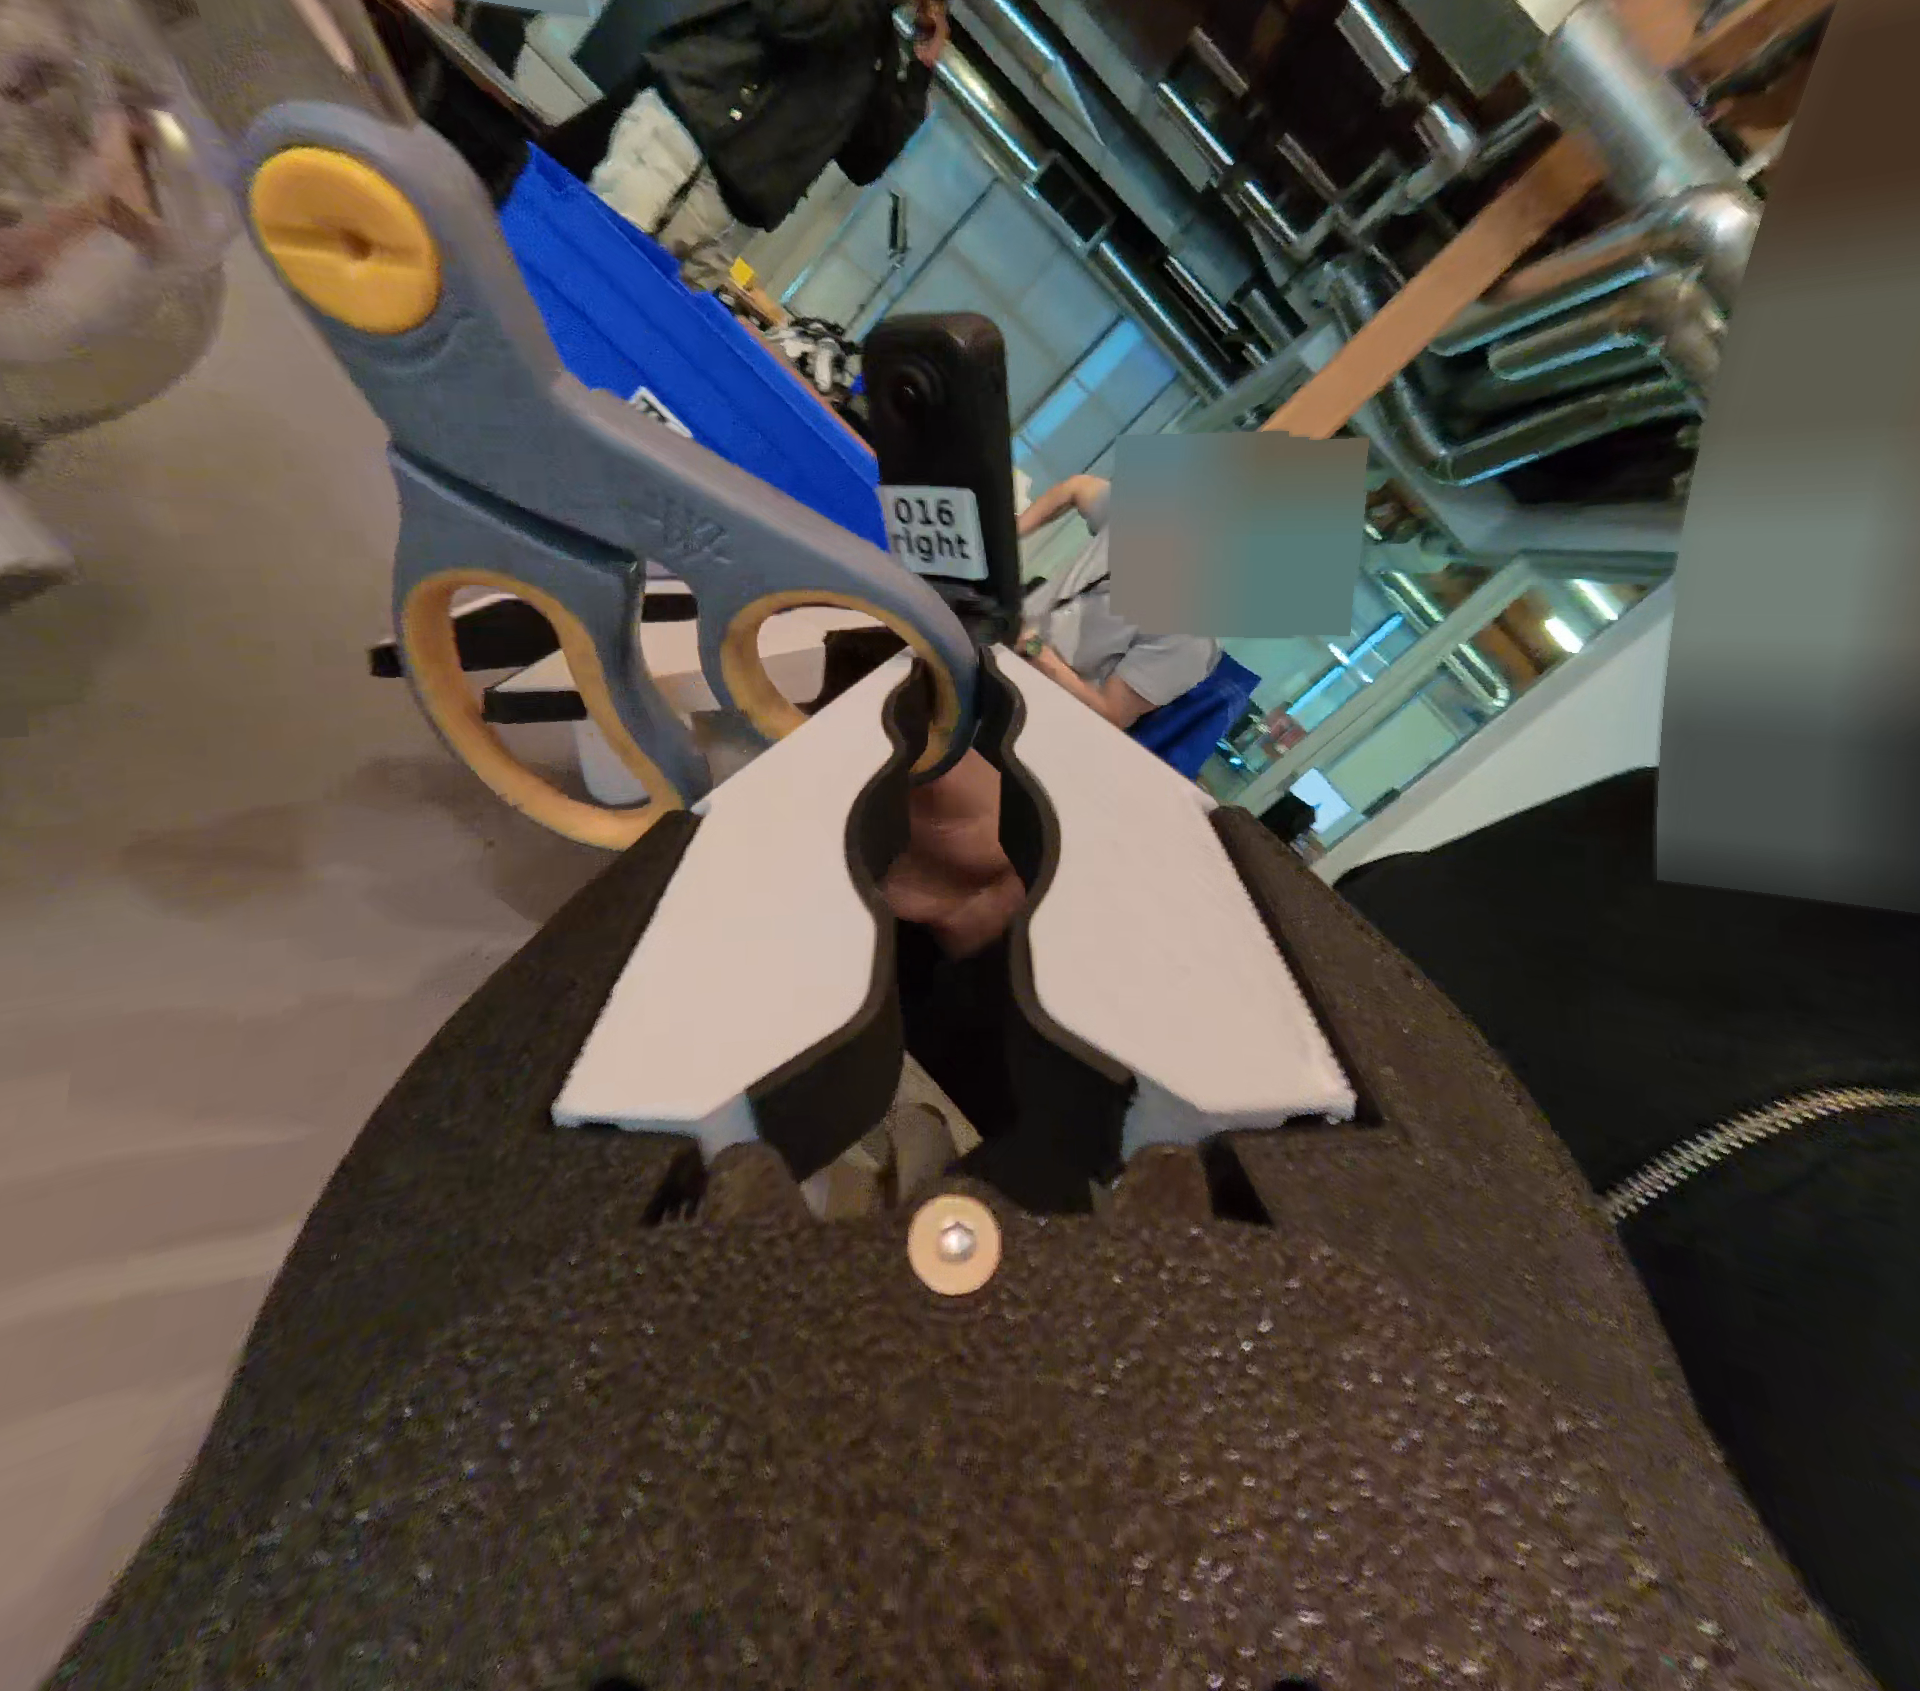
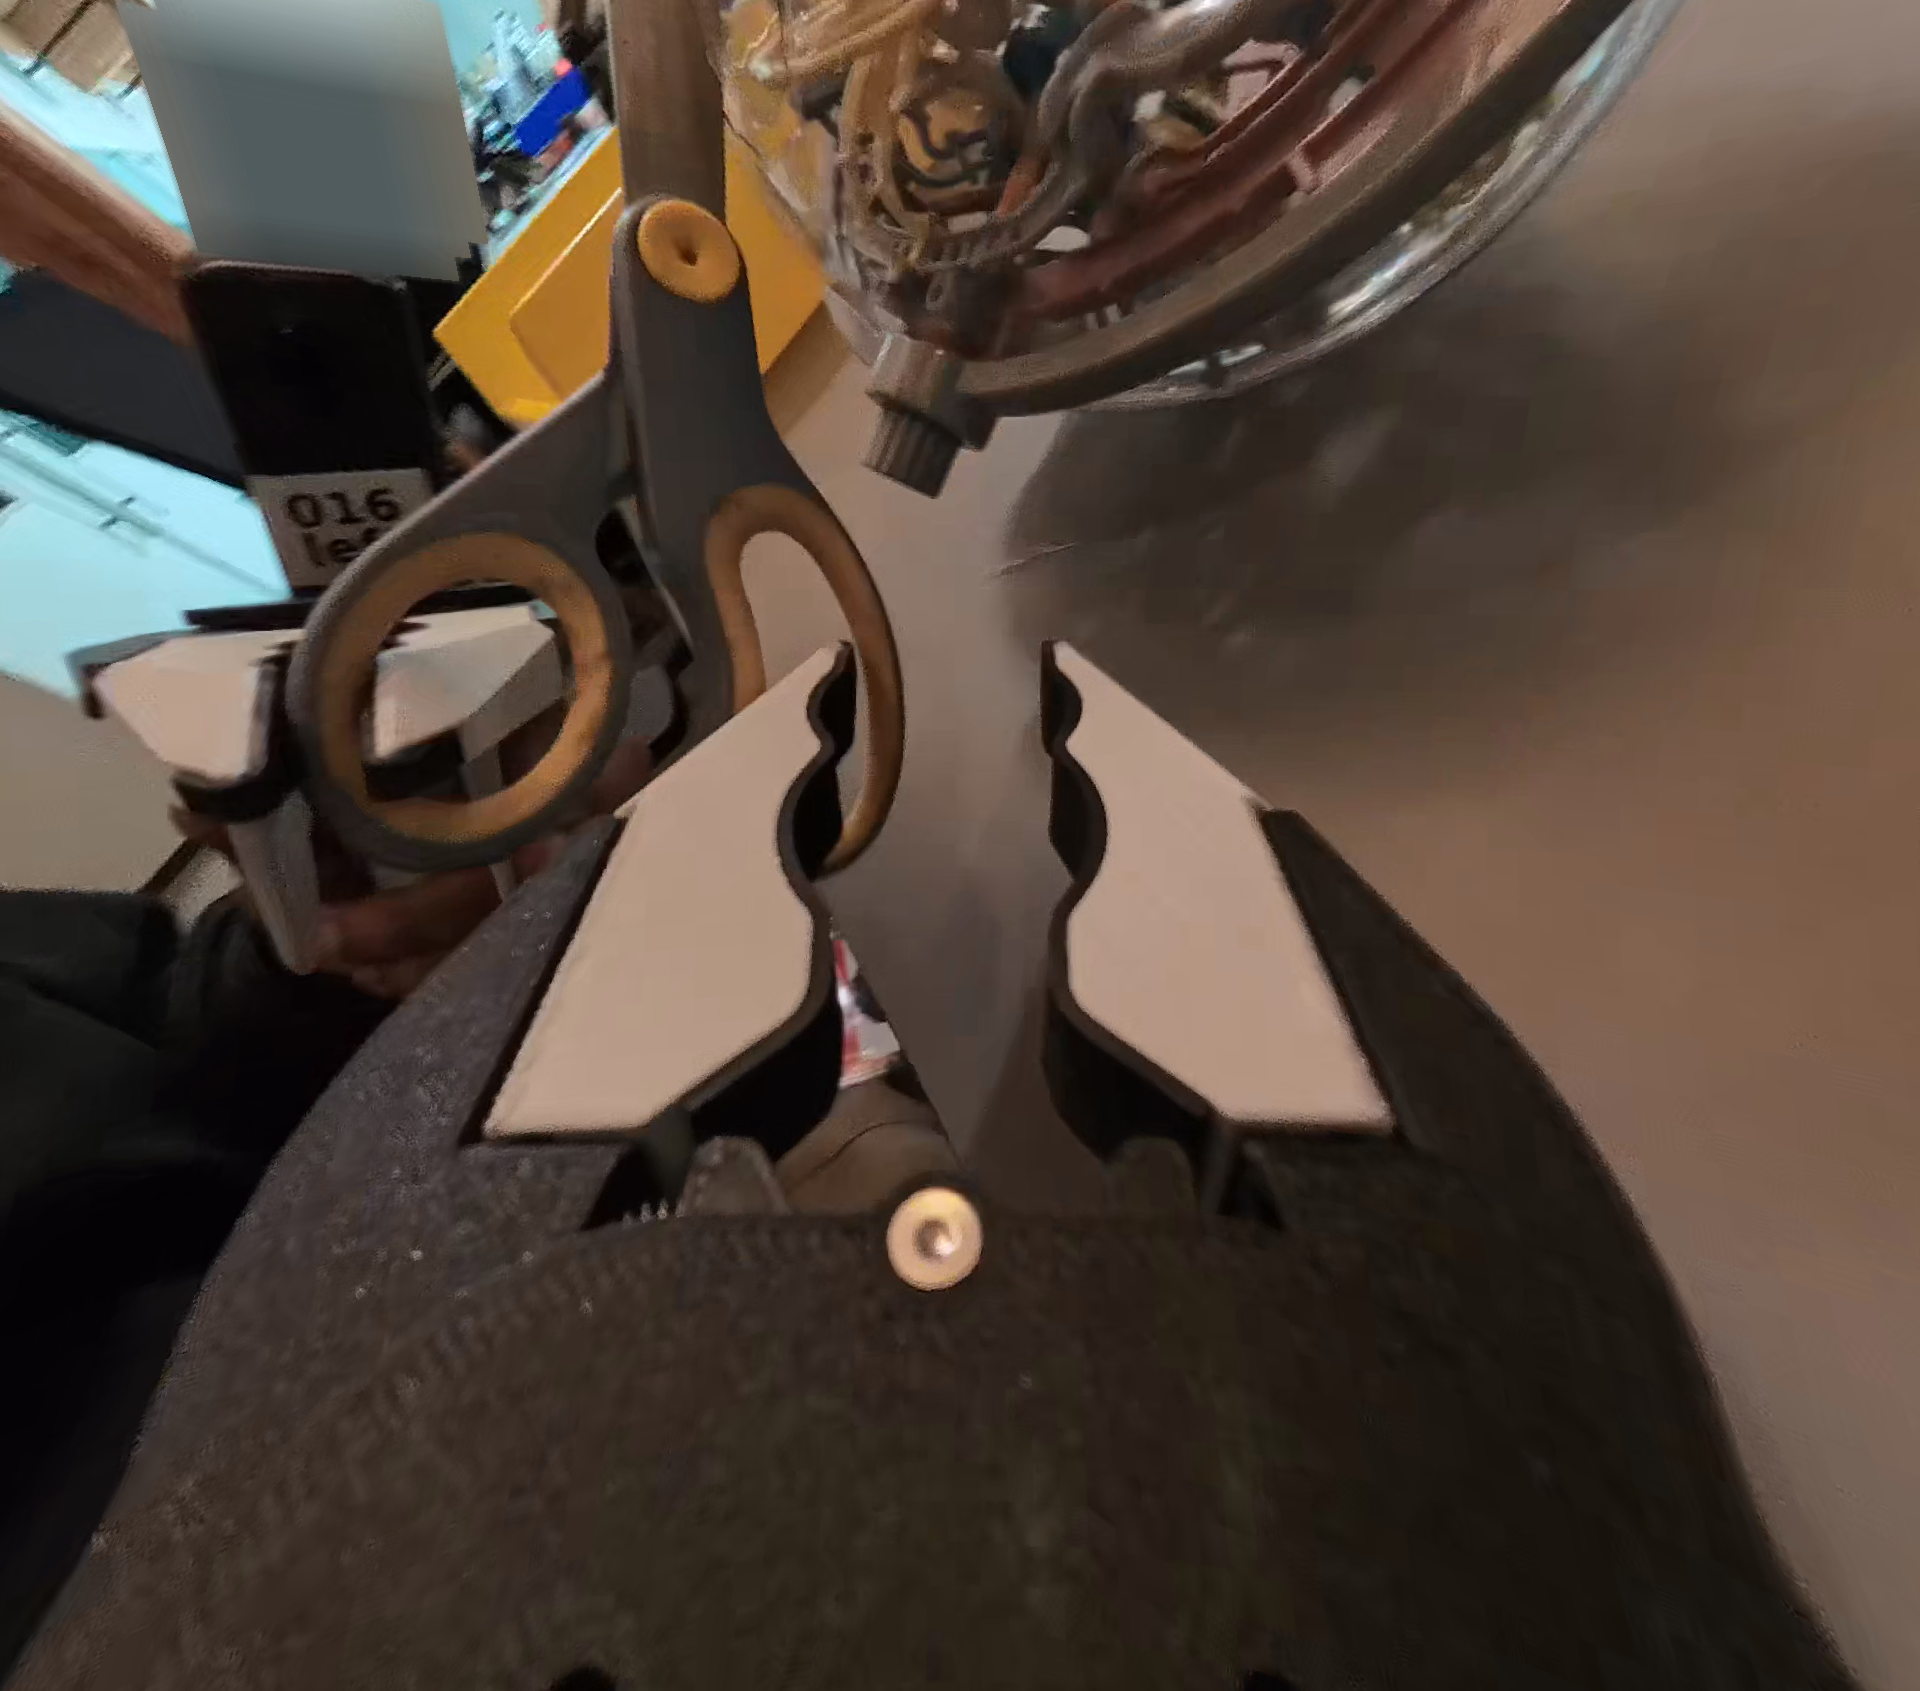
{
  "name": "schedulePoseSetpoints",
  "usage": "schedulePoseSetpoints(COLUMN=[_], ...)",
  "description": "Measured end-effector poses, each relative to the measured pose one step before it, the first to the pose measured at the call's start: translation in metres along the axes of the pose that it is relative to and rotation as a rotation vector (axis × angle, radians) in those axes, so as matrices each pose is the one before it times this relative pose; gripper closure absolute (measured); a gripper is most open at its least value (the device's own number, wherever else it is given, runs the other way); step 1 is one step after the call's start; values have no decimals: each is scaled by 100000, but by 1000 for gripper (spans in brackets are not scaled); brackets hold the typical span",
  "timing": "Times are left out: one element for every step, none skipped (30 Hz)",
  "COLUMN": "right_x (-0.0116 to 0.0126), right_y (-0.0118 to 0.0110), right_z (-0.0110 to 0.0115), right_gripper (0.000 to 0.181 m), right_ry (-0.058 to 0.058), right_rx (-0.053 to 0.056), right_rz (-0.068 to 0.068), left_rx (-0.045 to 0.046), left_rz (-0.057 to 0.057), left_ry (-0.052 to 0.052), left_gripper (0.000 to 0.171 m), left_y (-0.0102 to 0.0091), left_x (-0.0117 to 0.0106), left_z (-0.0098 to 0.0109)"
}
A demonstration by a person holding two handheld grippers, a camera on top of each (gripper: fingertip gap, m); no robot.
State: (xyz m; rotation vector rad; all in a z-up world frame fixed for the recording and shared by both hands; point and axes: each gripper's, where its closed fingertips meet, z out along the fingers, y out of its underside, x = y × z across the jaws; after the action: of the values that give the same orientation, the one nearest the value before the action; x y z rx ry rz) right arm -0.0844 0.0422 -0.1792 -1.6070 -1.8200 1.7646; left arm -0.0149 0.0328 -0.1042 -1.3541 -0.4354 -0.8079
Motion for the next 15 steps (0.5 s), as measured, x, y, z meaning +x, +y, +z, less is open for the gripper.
schedulePoseSetpoints(right_x=[-319, -211, -170, -251, -230, 1, 112, 313, 479, 700, 1694, 1646, 148, -189, 105], right_y=[-2, -105, -149, -40, -49, -129, -143, -114, -34, -15, 250, 566, 43, -382, -327], right_z=[200, 168, 163, 181, 168, 121, 87, 53, 46, 7, -92, -49, -132, -288, -278], right_gripper=[149, 160, 166, 173, 177, 177, 178, 178, 178, 181, 181, 181, 181, 181, 181], right_ry=[-3252, -2604, -2268, -2498, -1459, 876, 2386, 3914, 4705, 5369, 11023, 9807, -751, -3252, -1129], right_rx=[-2303, -1445, -689, -984, -614, 413, 697, 524, 146, 84, -1306, -2878, 4, 2399, 2134], right_rz=[920, 197, -468, -812, -1502, -3225, -3625, -2770, -2103, -1998, -2633, -3007, 1231, 3166, 2303], left_rx=[-455, -146, -585, -610, -331, 353, 252, -368, -913, -1277, -1673, -721, -1142, -1018, -1251], left_rz=[-1539, -290, 1042, 1224, 535, 166, 778, 1545, 2116, 2045, 1688, 379, 153, 1055, 705], left_ry=[1643, 362, -1151, -1477, -806, -107, -939, -965, 141, 1892, 2866, 2619, 670, -258, -127], left_gripper=[167, 167, 166, 166, 166, 166, 166, 166, 166, 166, 165, 165, 165, 164, 165], left_y=[-6, -4, 76, 79, 25, -98, -106, 8, 123, 251, 382, 210, 319, 370, 401], left_x=[183, 16, -181, -226, -130, -15, -107, -76, 141, 473, 670, 681, 312, 57, -50], left_z=[-24, -47, -48, -48, -70, -107, -118, -59, 19, 145, 297, 356, 372, 285, 190])
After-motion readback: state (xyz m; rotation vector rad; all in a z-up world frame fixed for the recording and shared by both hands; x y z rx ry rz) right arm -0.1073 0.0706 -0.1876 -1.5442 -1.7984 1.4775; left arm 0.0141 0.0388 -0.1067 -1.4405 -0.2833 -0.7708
